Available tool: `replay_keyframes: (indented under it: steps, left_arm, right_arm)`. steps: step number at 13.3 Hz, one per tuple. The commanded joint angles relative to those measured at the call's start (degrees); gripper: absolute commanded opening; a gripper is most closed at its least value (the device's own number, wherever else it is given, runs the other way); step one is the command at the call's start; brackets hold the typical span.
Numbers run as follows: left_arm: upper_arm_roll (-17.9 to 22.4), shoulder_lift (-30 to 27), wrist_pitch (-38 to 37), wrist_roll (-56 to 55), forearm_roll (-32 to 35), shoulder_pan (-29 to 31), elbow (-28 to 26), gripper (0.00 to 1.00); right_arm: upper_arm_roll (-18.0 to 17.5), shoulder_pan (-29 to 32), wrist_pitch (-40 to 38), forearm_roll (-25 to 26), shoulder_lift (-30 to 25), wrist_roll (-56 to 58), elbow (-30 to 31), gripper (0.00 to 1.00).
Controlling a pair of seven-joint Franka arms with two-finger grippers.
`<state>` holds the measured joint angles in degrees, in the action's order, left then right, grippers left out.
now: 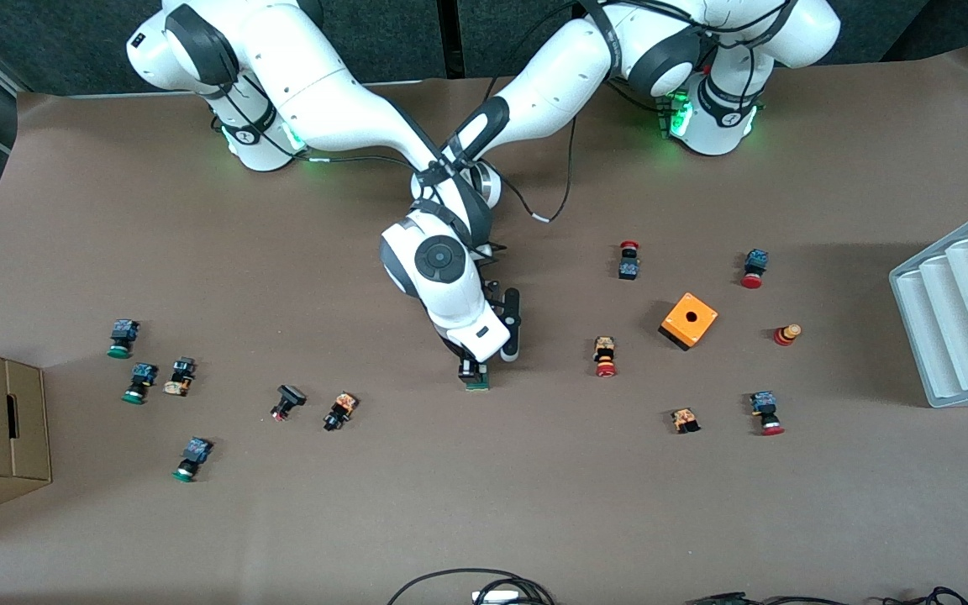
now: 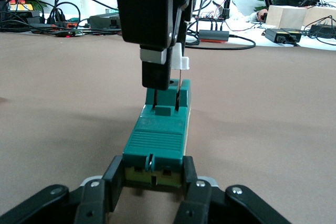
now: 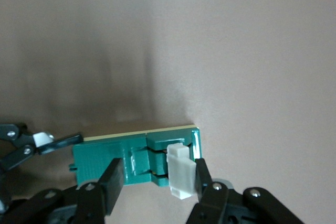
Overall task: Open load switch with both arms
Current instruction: 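Tilt the white handle down toward the switch base with the right gripper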
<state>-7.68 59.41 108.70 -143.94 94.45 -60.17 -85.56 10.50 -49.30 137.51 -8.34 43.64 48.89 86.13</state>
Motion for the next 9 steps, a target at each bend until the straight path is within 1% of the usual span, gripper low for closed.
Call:
replay_keyframes:
  steps: [1, 9]
  left_arm:
    - [0.0, 0.1, 1.6, -1.6, -0.6, 0.4, -1.0, 0.32]
    - [0.0, 0.1, 1.6, -1.7, -0.6, 0.4, -1.0, 0.32]
  right_arm:
    - [-0.5, -0.6, -0.8, -0.6, -2.8, 0.2, 3.9, 0.62]
    - [-0.6, -0.9, -0.8, -0.6, -5.0, 0.0, 6.3, 0.59]
